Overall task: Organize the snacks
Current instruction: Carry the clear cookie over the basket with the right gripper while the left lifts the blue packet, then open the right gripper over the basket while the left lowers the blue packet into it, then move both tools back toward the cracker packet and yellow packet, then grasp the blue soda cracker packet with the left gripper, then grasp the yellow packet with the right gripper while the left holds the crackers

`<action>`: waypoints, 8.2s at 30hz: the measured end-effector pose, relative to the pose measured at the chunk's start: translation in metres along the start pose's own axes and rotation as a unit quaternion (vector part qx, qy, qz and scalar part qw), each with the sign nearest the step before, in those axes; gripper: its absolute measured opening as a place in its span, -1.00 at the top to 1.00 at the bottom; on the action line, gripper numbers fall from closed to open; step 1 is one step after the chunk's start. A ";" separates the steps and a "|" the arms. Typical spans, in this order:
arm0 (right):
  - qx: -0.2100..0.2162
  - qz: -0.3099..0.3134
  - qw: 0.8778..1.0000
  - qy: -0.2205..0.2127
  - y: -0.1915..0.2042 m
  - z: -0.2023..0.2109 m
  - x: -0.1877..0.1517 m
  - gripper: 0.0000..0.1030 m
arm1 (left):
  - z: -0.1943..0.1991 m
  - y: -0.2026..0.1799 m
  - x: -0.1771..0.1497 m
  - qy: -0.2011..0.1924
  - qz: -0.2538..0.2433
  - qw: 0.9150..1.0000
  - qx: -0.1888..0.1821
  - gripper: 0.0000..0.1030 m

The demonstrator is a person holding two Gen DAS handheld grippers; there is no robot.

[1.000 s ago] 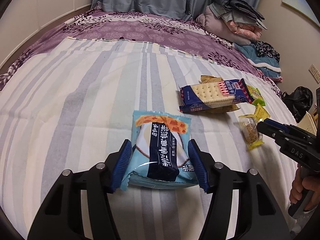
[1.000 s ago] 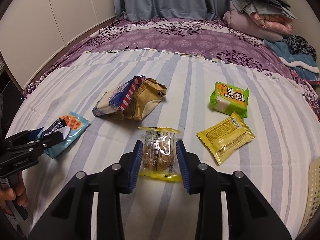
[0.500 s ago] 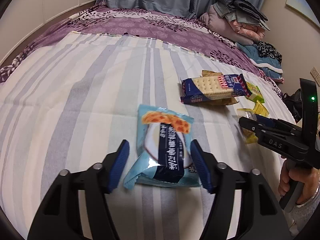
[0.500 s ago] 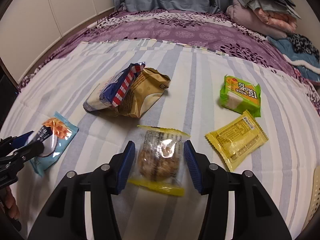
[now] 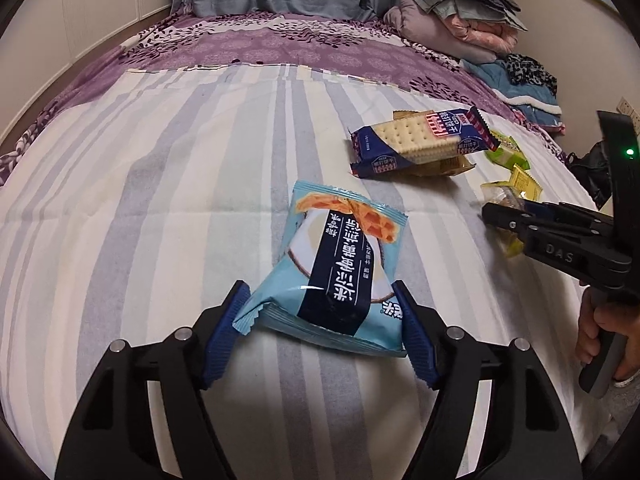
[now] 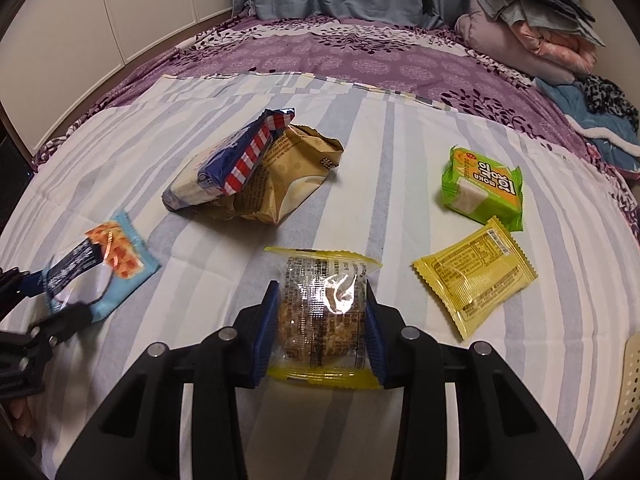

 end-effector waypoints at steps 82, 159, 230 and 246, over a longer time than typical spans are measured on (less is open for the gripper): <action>-0.141 -0.315 0.905 -0.249 -0.294 0.288 -0.205 -0.05 | 0.119 -0.440 0.056 -0.095 -0.280 0.930 -0.221 -0.25; -0.009 -0.146 0.980 -0.133 -0.119 0.175 -0.101 -0.51 | 0.016 -0.130 0.102 -0.052 -0.089 0.994 -0.036 -0.76; -0.014 -0.125 0.991 -0.040 -0.099 0.060 -0.032 -0.60 | -0.107 -0.028 0.150 -0.004 -0.036 0.999 0.002 0.13; -0.046 -0.122 0.991 -0.010 -0.100 -0.018 0.021 -0.51 | -0.031 0.007 0.118 -0.051 0.026 0.998 -0.003 0.13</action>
Point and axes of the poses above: each gripper's, at about its wrist camera, not at the fingertips, and z roughly against the way its jaws point, y to its left, x to its top, the point moved 2 cm from there along -z, roughly the way its jaws point, and after that the axes turned 4 degrees about x, right-handed, at the moved point
